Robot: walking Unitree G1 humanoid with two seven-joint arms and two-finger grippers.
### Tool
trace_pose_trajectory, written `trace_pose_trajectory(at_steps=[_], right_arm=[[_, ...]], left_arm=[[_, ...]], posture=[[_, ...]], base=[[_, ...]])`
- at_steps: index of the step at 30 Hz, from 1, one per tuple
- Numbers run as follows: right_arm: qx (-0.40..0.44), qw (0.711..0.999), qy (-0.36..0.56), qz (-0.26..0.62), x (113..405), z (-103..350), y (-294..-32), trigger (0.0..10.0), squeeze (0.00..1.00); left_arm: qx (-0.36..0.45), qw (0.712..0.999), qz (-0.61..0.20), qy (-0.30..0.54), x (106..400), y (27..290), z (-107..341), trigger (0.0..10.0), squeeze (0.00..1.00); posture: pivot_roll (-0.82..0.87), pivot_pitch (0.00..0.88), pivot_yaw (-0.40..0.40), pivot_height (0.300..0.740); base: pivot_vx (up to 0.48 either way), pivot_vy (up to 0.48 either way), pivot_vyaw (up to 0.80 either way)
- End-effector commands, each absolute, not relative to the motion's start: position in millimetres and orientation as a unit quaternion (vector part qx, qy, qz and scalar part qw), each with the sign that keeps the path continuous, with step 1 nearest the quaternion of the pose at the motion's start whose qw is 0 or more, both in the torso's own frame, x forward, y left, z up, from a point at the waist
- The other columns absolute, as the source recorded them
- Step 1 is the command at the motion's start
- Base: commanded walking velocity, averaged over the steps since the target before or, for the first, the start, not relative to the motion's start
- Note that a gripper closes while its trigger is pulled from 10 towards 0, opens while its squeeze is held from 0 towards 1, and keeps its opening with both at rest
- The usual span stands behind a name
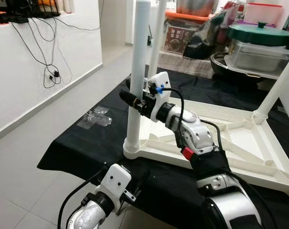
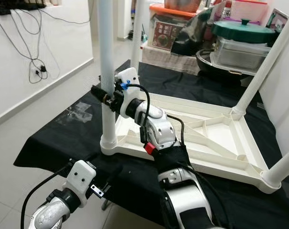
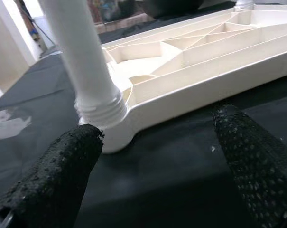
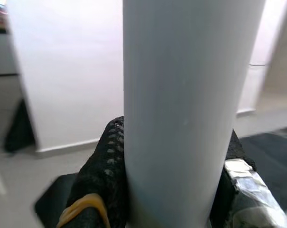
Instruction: Building children table
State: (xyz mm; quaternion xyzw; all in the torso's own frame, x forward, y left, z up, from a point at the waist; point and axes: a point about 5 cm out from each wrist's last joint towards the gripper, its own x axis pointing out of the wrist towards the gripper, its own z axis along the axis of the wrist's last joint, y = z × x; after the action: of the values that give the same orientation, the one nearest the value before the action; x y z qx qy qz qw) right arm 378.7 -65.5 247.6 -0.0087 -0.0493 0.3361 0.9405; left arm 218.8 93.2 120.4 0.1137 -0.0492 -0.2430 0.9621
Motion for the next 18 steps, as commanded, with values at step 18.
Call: trace_pose_trajectory(at_steps=[18], right_arm=[[0.054, 0.987, 0.006, -0.151, 376.1, 215.9, -126.9, 0.0, 0.00]], left_arm=[[0.114, 0.962, -0.244, -0.047, 217.5, 91.5, 119.7, 10.0, 0.00]], posture=[[0.07, 0.027, -0.101, 0.740]], base=[[0.000, 0.000, 0.00]])
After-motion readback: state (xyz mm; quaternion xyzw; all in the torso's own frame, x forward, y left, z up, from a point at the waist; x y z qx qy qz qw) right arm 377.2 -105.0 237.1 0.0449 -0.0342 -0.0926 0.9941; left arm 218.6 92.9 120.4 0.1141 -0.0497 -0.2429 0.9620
